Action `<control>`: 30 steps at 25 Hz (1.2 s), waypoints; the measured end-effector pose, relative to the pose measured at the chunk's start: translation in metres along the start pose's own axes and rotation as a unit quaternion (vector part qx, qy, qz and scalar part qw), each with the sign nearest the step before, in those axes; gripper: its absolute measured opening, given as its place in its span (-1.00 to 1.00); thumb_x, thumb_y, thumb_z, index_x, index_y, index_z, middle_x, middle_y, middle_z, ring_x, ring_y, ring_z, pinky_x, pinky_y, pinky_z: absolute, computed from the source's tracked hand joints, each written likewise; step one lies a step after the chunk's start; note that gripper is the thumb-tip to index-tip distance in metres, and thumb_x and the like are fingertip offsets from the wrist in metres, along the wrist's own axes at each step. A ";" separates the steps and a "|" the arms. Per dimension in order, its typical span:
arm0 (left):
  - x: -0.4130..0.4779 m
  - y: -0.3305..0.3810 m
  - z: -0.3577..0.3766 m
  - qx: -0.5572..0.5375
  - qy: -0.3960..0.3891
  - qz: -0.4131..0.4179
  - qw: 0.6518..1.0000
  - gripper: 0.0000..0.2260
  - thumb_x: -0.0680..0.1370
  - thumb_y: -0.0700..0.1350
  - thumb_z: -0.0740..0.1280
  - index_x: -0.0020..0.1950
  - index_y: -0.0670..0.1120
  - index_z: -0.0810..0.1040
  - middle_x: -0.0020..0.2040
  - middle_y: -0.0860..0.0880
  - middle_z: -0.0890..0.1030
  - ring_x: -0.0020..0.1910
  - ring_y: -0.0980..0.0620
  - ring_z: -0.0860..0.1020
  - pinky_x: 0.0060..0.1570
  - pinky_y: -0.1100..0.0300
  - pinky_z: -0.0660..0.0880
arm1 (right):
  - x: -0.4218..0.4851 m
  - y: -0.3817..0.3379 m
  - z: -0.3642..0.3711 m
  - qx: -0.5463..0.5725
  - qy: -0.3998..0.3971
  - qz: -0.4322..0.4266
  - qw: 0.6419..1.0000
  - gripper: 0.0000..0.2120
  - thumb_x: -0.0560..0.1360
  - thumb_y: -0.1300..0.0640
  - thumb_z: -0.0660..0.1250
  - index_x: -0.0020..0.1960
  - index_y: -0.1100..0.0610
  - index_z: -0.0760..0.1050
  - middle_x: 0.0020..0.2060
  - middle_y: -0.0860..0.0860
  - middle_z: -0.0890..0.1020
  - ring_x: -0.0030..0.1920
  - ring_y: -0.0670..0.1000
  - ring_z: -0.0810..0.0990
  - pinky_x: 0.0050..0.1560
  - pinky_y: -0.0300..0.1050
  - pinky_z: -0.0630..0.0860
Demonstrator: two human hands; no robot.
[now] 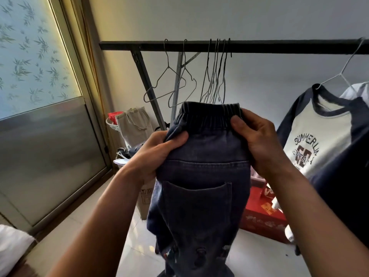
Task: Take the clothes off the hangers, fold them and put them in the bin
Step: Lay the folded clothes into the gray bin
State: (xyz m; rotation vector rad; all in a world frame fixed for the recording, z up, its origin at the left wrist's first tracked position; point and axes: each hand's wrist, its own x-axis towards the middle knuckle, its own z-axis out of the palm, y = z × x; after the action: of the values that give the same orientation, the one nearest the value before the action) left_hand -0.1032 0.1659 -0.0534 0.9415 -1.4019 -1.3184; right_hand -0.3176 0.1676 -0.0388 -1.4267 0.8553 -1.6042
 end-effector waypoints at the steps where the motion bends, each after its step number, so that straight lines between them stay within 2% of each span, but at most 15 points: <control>1: 0.001 0.000 0.002 -0.009 0.002 -0.009 1.000 -0.71 0.39 0.06 0.39 -0.12 -0.17 0.65 -0.17 -0.13 0.66 -0.20 -0.02 0.62 -0.15 0.16 0.57 | -0.001 0.005 -0.003 0.019 0.007 0.022 1.000 -0.79 0.46 0.09 0.40 0.07 0.12 0.61 -0.02 0.05 0.70 0.01 0.02 0.65 0.06 -0.10 0.57; 2: 0.002 0.000 0.005 -0.024 0.007 -0.017 1.000 -0.68 0.41 0.06 0.37 -0.09 -0.20 0.64 -0.17 -0.14 0.66 -0.21 -0.02 0.63 -0.17 0.15 0.58 | -0.004 0.011 -0.007 0.046 -0.002 0.059 0.997 -0.64 0.37 -0.04 0.48 0.05 0.16 0.60 -0.01 0.10 0.68 0.00 0.06 0.64 0.05 -0.06 0.56; 4: 0.004 -0.001 0.011 -0.063 0.028 -0.026 0.997 -0.71 0.49 0.01 0.34 -0.08 -0.22 0.63 -0.20 -0.12 0.68 -0.26 0.01 0.65 -0.23 0.16 0.61 | -0.020 0.027 -0.016 0.085 -0.074 0.166 0.980 -0.39 0.17 -0.23 0.58 0.02 0.19 0.63 0.03 0.19 0.66 0.01 0.13 0.64 0.04 -0.02 0.57; 6: 0.008 -0.002 0.013 -0.080 0.046 -0.030 0.995 -0.75 0.57 -0.05 0.30 -0.08 -0.24 0.62 -0.22 -0.11 0.68 -0.29 0.02 0.65 -0.24 0.17 0.63 | -0.041 0.038 -0.020 0.067 -0.144 0.239 0.958 -0.44 0.15 -0.16 0.61 -0.01 0.19 0.68 0.02 0.21 0.68 -0.01 0.14 0.67 -0.04 -0.08 0.61; 8: 0.010 -0.005 0.013 -0.053 0.057 -0.034 0.996 -0.73 0.58 -0.06 0.30 -0.07 -0.27 0.61 -0.21 -0.13 0.67 -0.27 0.00 0.64 -0.23 0.17 0.62 | -0.052 0.042 -0.016 0.075 -0.123 0.261 0.955 -0.68 0.26 0.09 0.53 -0.03 0.20 0.68 -0.01 0.21 0.70 -0.07 0.12 0.70 -0.13 -0.12 0.62; 10: 0.011 -0.008 0.012 -0.023 0.065 -0.034 0.997 -0.72 0.57 -0.05 0.33 -0.03 -0.29 0.61 -0.17 -0.15 0.66 -0.22 -0.03 0.62 -0.23 0.19 0.61 | -0.050 0.043 -0.013 0.137 -0.057 0.260 0.954 -0.72 0.31 0.27 0.44 0.03 0.24 0.63 -0.03 0.20 0.70 -0.12 0.09 0.71 -0.19 -0.13 0.63; 12: 0.012 -0.010 0.007 -0.039 0.048 -0.021 0.998 -0.69 0.53 -0.04 0.35 0.06 -0.29 0.61 -0.09 -0.18 0.67 -0.15 -0.04 0.62 -0.18 0.18 0.60 | -0.044 0.038 -0.010 0.187 -0.013 0.238 0.953 -0.66 0.36 0.27 0.34 0.14 0.22 0.57 -0.02 0.17 0.70 -0.10 0.08 0.71 -0.18 -0.12 0.63; 14: 0.010 -0.016 0.001 -0.060 0.015 -0.005 0.998 -0.64 0.49 0.00 0.33 0.12 -0.25 0.59 -0.07 -0.15 0.64 -0.14 0.00 0.59 -0.16 0.17 0.57 | -0.037 0.033 -0.013 0.222 0.018 0.216 0.951 -0.66 0.39 0.25 0.29 0.16 0.17 0.56 -0.04 0.12 0.71 -0.12 0.06 0.71 -0.16 -0.10 0.65; 17: -0.001 -0.040 0.000 -0.035 -0.031 -0.016 0.999 -0.68 0.50 0.06 0.26 0.10 -0.12 0.60 -0.07 -0.06 0.62 -0.09 0.03 0.55 -0.06 0.14 0.46 | -0.027 0.026 -0.021 0.268 0.052 0.234 0.933 -0.59 0.32 0.15 0.35 0.16 0.14 0.59 -0.06 0.13 0.71 -0.13 0.09 0.71 -0.12 0.00 0.66; 19: -0.006 -0.065 0.005 -0.034 -0.041 -0.027 0.998 -0.69 0.51 0.03 0.28 0.12 -0.13 0.59 -0.04 -0.07 0.62 -0.03 0.00 0.55 0.01 0.10 0.44 | -0.024 0.023 -0.026 0.294 0.061 0.250 0.921 -0.60 0.21 0.10 0.39 0.03 0.19 0.67 -0.09 0.14 0.72 -0.13 0.11 0.71 -0.16 0.03 0.66; 21: -0.006 -0.091 0.008 -0.025 -0.024 -0.035 0.999 -0.67 0.51 0.00 0.34 0.18 -0.17 0.57 0.01 -0.10 0.65 0.00 -0.01 0.58 0.05 0.08 0.49 | -0.021 0.020 -0.031 0.300 0.065 0.233 0.923 -0.71 0.25 0.09 0.35 -0.13 0.19 0.71 -0.13 0.12 0.72 -0.14 0.10 0.71 -0.17 0.01 0.66; 23: -0.004 -0.113 0.012 0.001 0.029 -0.058 0.998 -0.71 0.55 0.01 0.37 0.19 -0.13 0.57 0.06 -0.13 0.66 0.03 -0.03 0.59 0.06 0.06 0.49 | -0.018 0.017 -0.037 0.309 0.069 0.198 0.928 -0.70 0.20 0.08 0.37 -0.15 0.18 0.72 -0.13 0.10 0.73 -0.13 0.08 0.71 -0.19 -0.02 0.65; 25: -0.003 -0.127 0.020 0.007 0.077 -0.113 0.991 -0.73 0.60 0.06 0.27 0.17 -0.09 0.57 0.09 -0.14 0.63 0.04 0.01 0.57 0.07 0.07 0.48 | -0.016 0.012 -0.042 0.321 0.070 0.167 0.930 -0.63 0.12 0.08 0.41 -0.11 0.18 0.71 -0.10 0.10 0.72 -0.08 0.09 0.71 -0.18 -0.03 0.64; 28: 0.001 -0.135 0.034 -0.052 0.021 -0.189 0.980 -0.58 0.63 0.22 0.06 0.18 0.01 0.58 0.15 -0.04 0.65 0.16 0.06 0.57 0.23 0.03 0.42 | -0.013 0.010 -0.049 0.325 0.068 0.155 0.930 -0.60 0.12 0.07 0.41 -0.08 0.18 0.71 -0.06 0.11 0.72 -0.05 0.11 0.70 -0.17 0.00 0.64; 30: 0.005 -0.130 0.042 -0.064 -0.007 -0.164 0.984 -0.60 0.62 0.24 0.06 0.18 0.08 0.58 0.12 0.08 0.66 0.14 0.14 0.58 0.19 0.06 0.43 | -0.012 0.010 -0.051 0.324 0.072 0.156 0.930 -0.59 0.12 0.07 0.40 -0.07 0.19 0.70 -0.06 0.12 0.72 -0.06 0.12 0.70 -0.19 0.00 0.64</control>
State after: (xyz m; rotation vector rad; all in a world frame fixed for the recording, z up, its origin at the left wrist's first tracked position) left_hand -0.1549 0.1566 -0.1801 1.1106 -1.1893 -1.6416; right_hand -0.3667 0.1728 -0.0597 -0.6771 0.5172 -1.5523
